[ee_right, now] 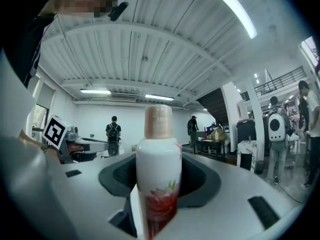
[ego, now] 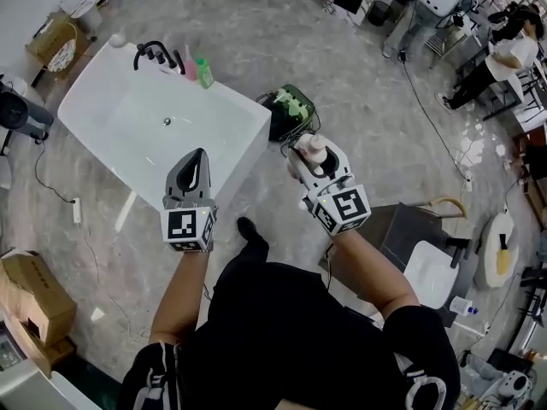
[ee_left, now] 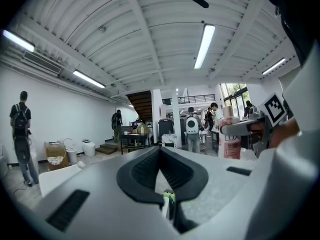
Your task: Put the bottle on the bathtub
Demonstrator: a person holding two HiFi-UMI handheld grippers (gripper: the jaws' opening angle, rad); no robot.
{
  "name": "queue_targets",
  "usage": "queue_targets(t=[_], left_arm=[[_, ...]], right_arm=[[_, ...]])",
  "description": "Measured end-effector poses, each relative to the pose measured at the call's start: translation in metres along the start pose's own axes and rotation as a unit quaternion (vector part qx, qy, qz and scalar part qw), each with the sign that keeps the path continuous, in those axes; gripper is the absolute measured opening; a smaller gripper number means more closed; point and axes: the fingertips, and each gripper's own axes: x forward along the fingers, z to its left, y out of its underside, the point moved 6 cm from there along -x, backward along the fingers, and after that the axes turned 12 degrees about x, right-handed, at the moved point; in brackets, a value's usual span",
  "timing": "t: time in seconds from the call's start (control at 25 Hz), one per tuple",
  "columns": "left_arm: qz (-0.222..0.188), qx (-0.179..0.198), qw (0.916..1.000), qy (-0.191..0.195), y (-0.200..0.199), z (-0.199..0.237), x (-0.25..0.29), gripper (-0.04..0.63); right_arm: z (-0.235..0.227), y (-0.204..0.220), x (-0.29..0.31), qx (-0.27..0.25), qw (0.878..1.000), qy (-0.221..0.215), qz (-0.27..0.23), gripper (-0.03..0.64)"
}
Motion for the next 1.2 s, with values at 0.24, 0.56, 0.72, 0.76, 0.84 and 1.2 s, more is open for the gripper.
queue_targets(t=[0.24,0.56,0.72,0.76,0.84,1.2], left_arm=[[-0.007,-0.008,0.9999,-0.006,0.015,0.070,0.051,0.008],[0.004,-0.017,0.9995,-0.027,0.034,0.122,0.090,0.008],[0.014,-0.018,0.9989,-0.040,0.056,0.126,0.099,0.008],[0.017,-0.019,0.9988,-0.043,0.061,0.127,0.104,0.008],[0.021,-0.024,0.9982,-0.050,0.071,0.130,0.117,0.008],[-0.024,-0.019,0.9982,-0.053,0.106,0.121,0.180,0.008]], right_arm=[[-0.007,-0.005,0.097,-0.001,1.000,0.012,0.004,0.221],[-0.029,-0.014,0.180,-0.010,1.000,0.015,-0.006,0.221],[-0.049,0.000,0.209,-0.003,1.000,0.012,-0.008,0.221],[-0.055,0.003,0.218,-0.001,1.000,0.010,-0.007,0.221],[-0.070,0.009,0.237,0.002,1.000,0.004,-0.004,0.221],[-0.151,0.102,0.346,0.021,0.998,-0.045,0.033,0.221]])
